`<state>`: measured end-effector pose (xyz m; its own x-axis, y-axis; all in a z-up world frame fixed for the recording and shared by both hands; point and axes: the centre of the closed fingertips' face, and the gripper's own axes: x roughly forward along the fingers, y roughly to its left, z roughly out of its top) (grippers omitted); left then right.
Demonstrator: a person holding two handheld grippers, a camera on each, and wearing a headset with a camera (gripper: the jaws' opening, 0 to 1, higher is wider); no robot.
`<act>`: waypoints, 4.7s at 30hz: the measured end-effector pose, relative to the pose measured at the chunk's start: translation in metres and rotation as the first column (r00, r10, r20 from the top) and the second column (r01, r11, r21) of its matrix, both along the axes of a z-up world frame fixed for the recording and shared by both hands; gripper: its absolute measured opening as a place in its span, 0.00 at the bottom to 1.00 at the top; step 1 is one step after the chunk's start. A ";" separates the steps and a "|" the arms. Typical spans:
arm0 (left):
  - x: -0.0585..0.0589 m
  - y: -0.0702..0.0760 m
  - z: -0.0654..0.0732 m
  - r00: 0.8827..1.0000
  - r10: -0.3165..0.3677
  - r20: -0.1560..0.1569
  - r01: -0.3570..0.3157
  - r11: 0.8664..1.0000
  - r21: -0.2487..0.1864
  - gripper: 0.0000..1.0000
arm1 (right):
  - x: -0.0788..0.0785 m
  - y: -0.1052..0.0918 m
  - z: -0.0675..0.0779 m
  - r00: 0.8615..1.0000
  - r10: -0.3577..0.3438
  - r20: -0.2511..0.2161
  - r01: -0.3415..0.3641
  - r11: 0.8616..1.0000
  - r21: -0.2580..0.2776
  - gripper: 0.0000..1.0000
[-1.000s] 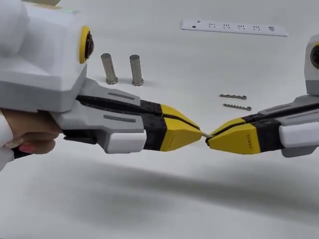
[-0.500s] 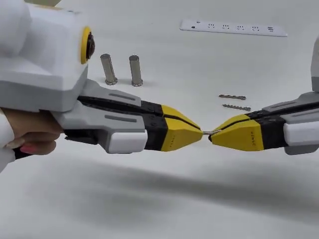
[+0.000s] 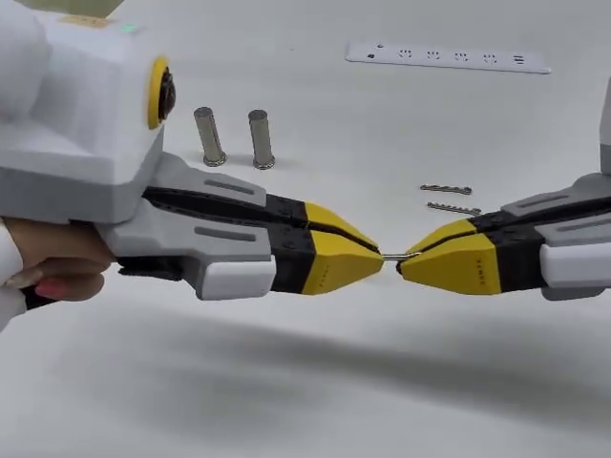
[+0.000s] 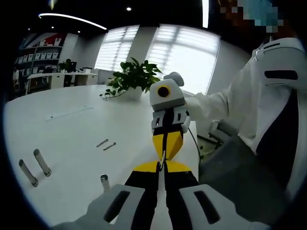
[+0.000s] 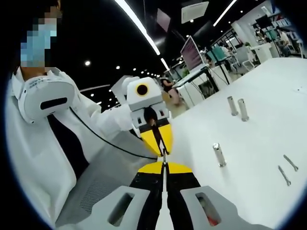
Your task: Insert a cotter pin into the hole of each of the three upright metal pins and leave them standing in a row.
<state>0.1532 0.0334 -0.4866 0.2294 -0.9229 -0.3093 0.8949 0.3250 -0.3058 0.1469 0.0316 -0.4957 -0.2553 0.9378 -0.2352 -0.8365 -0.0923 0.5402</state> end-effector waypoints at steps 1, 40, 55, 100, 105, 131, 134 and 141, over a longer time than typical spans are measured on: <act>0.001 0.000 -0.001 1.000 0.001 0.013 -0.001 1.000 0.005 0.00 | 0.000 0.000 0.000 1.000 -0.001 -0.003 0.001 1.000 0.000 0.00; 0.058 0.033 -0.044 0.971 0.212 0.109 -0.225 0.966 0.127 0.26 | 0.057 0.004 -0.046 0.944 -0.166 0.286 0.196 0.978 -0.077 0.00; 0.066 0.037 -0.061 0.982 0.157 0.107 -0.175 0.966 0.188 0.20 | 0.062 0.016 -0.059 0.918 -0.140 0.372 0.198 0.973 -0.123 0.00; 0.064 0.028 -0.063 0.986 0.146 0.074 -0.159 0.965 0.209 0.06 | 0.070 0.033 -0.068 0.898 -0.108 0.426 0.185 0.972 -0.144 0.00; 0.064 0.026 -0.062 0.987 0.142 0.072 -0.154 0.965 0.213 0.06 | 0.071 0.040 -0.068 0.886 -0.101 0.453 0.181 0.974 -0.137 0.00; 0.063 0.031 -0.063 0.990 0.120 0.076 -0.135 0.963 0.231 0.06 | 0.076 0.033 -0.070 0.867 -0.102 0.487 0.195 0.970 -0.144 0.04; 0.063 0.031 -0.063 0.990 0.120 0.078 -0.135 0.963 0.233 0.06 | 0.074 0.033 -0.065 0.875 -0.115 0.469 0.194 0.973 -0.123 0.04; 0.062 0.030 -0.063 0.990 0.113 0.083 -0.130 0.962 0.239 0.06 | 0.074 0.033 -0.059 0.886 -0.132 0.444 0.195 0.976 -0.099 0.01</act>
